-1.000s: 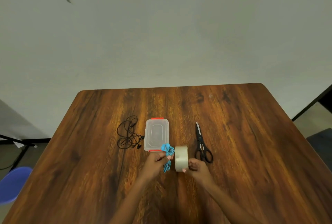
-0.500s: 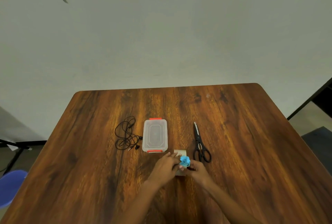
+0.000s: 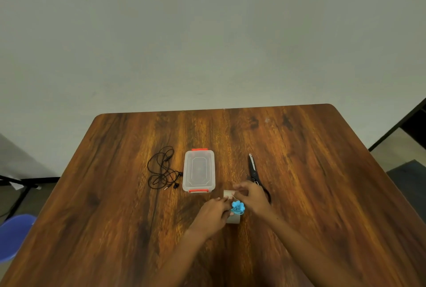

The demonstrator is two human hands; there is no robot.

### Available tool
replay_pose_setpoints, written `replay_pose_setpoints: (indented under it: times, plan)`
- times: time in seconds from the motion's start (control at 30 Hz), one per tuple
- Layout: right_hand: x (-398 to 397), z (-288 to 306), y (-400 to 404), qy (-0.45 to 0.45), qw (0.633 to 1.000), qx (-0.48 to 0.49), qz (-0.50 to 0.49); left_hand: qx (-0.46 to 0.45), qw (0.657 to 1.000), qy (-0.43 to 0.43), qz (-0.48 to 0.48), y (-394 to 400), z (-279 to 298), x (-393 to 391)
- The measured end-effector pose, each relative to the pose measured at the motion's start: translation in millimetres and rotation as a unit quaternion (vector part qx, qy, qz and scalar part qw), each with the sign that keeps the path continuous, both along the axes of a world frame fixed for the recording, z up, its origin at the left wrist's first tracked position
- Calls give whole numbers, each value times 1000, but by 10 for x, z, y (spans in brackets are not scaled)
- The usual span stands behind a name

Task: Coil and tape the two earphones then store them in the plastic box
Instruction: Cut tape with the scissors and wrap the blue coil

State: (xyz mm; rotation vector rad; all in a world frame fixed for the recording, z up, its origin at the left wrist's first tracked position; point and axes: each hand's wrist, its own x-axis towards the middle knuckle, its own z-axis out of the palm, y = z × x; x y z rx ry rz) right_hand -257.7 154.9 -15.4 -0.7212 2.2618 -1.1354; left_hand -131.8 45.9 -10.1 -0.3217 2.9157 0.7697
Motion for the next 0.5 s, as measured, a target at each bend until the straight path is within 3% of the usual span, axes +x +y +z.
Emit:
replay_pose_setpoints:
  times: [0.2,0.5]
  plan:
    - [-95,67,13,30,998,13,51,-3,1000,-18,2,22,-30,59]
    - [-36,23,-21,97,991,80,39,-13,1000,-23,-2,43,-19,80]
